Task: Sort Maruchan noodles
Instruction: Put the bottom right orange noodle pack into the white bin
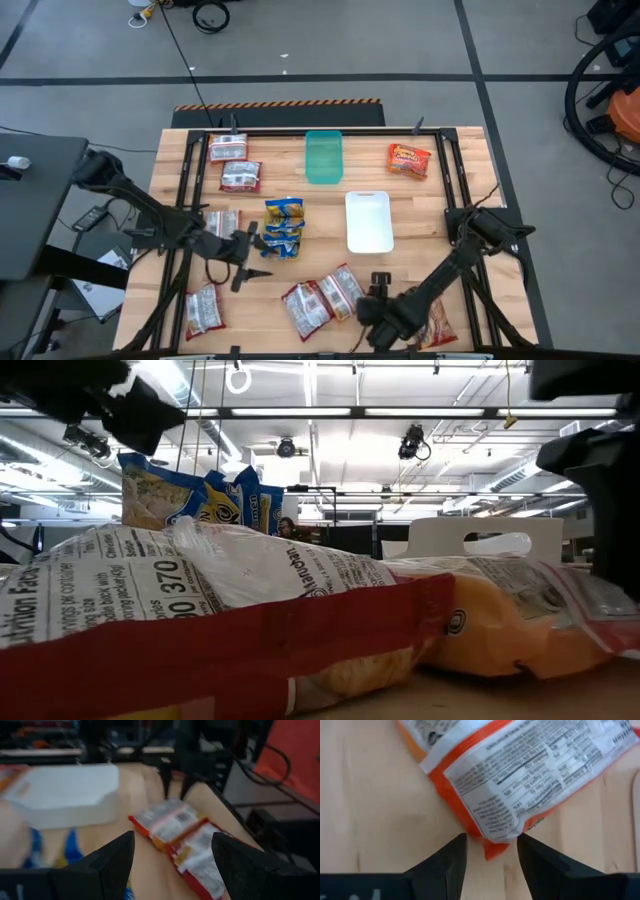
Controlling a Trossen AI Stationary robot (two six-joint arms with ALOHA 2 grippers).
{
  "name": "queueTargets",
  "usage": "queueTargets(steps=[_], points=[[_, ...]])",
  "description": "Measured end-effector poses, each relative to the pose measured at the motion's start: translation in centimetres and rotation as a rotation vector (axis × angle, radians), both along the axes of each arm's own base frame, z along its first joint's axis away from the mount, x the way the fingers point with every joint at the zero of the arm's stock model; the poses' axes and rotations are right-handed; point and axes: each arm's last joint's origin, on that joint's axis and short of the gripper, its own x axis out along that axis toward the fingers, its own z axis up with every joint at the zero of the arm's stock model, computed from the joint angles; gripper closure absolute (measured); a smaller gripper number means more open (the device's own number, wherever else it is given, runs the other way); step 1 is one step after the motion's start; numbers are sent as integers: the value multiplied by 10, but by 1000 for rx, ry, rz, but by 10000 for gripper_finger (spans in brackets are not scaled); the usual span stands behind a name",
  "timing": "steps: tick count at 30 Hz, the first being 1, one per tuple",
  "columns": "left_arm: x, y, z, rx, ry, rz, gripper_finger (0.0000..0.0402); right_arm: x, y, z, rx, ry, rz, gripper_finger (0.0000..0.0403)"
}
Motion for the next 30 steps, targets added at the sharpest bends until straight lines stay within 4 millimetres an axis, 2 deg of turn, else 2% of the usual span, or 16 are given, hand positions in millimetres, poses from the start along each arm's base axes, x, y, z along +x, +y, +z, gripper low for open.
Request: queueTargets(steps=[3,9,14,17,19,21,23,26,30], points=[[3,-4,-4,-20,9,-60,132,5,-4,0,13,-1,-21,234],[6,-5,-2,-17,-38,-36,132,11,-5,0,46,-22,-21,267],[5,-11,10,52,-186,-56,133,19,-13,0,110,-32,-156,331],[5,-12,7,103,-181,-33,139,23,-15,2,156,-23,-190,381],[4,-14,7,108,-184,-26,147,27,-15,6,205,5,-194,394],[3,-15,7,106,-182,-39,154,33,-13,18,271,31,-202,390],[2,-18,7,104,-184,-51,162,37,-13,40,324,41,-216,390],[-1,-21,7,108,-187,-70,171,38,-20,86,406,30,-241,397],[-3,-25,7,105,-188,-91,178,24,-47,146,466,-23,-289,396]])
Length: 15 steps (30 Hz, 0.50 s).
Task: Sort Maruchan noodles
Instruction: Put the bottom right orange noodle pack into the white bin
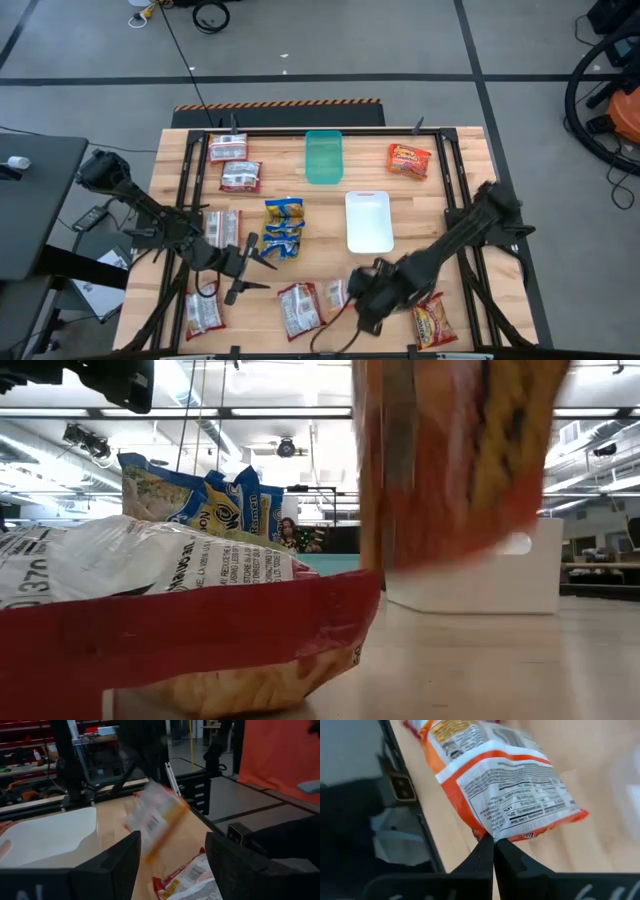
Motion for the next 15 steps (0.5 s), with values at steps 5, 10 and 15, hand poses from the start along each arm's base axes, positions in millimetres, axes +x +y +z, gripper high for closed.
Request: queueTargets(steps=[5,10,15], points=[[-1,-2,0,-8,1,-11,184,-29,-51,57,-46,-63,-80,398],[-1,-2,2,-36,-9,1,185,-55,-96,80,-70,-104,-79,400],[-1,-1,5,-61,-30,23,185,-80,-126,67,-52,-139,-112,400]])
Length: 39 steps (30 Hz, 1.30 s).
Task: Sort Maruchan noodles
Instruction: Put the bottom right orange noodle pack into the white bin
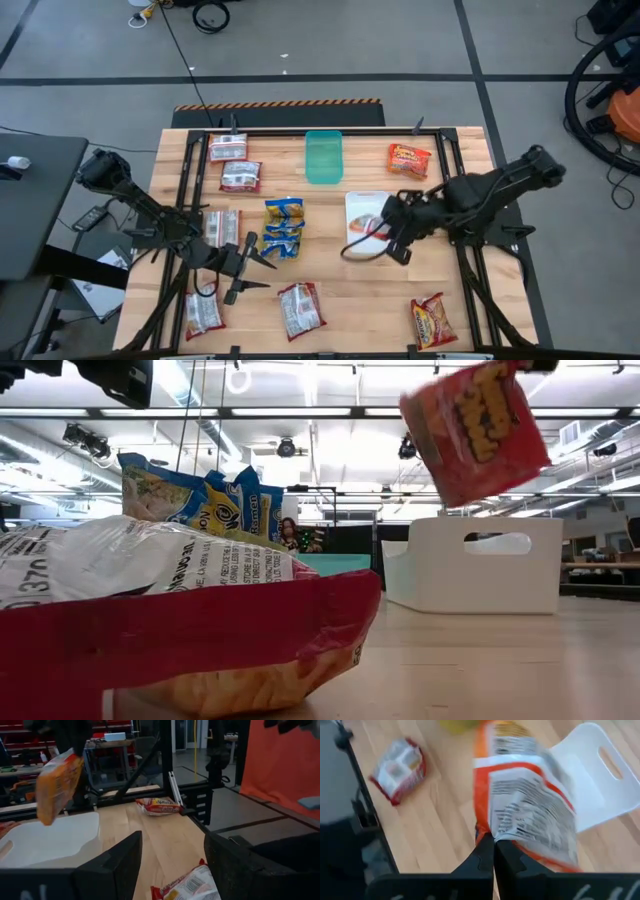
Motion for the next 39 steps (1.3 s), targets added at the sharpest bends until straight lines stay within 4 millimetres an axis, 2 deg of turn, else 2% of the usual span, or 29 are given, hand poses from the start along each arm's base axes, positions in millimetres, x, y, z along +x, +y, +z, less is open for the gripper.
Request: queueTargets(steps=[3,8,19,24,32,39], points=[[1,1,1,-7,-8,8,185,-7,-7,-14,54,-114,12,400],[5,7,2,-14,-18,47,185,-12,-8,-44,143,-239,84,400],[13,21,9,-54,-74,121,185,-13,-7,-96,78,-345,230,399],[13,21,15,-68,-134,125,185,-10,-4,-105,88,-471,337,399],[12,24,24,-58,-222,175,185,-22,-9,-134,53,-370,378,399],[12,28,23,-56,-208,310,185,-26,-10,-137,65,-292,375,380]])
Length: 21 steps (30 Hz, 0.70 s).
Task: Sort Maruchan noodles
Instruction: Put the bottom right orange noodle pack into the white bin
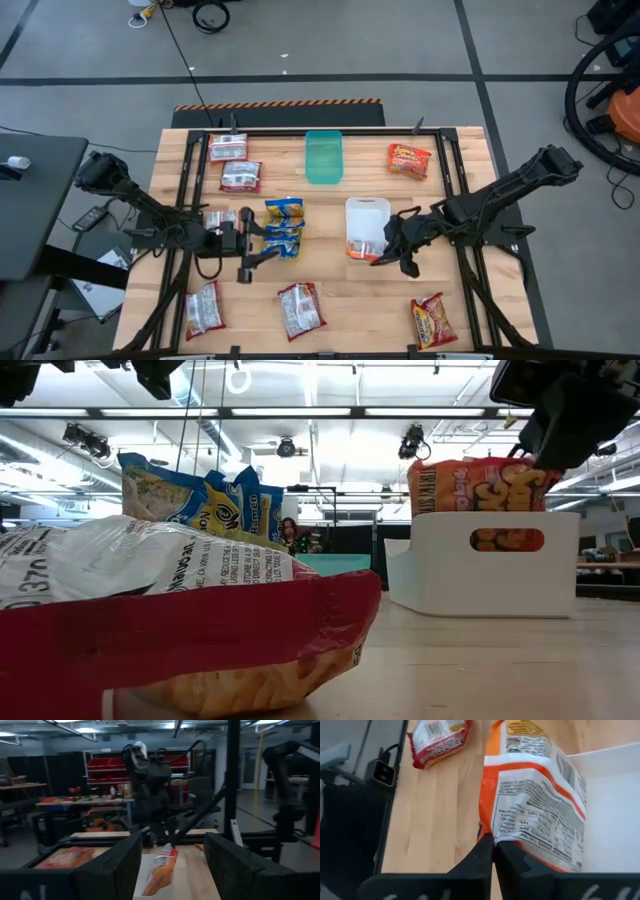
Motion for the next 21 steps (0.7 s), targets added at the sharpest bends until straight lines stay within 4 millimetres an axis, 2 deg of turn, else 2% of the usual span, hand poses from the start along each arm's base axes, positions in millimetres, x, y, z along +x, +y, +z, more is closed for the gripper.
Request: queueTargets(steps=[6,10,15,17,21], points=[[0,1,0,24,8,23,185,-5,-5,-2,-23,92,-25,346],[1,1,1,46,16,72,185,-2,-7,24,-120,98,-13,316],[6,-1,6,86,57,108,185,4,-9,57,-266,16,-25,288],[8,-2,8,95,76,112,185,6,-8,62,-298,-3,4,280],[10,-6,10,108,95,107,185,9,0,59,-347,-16,84,269]])
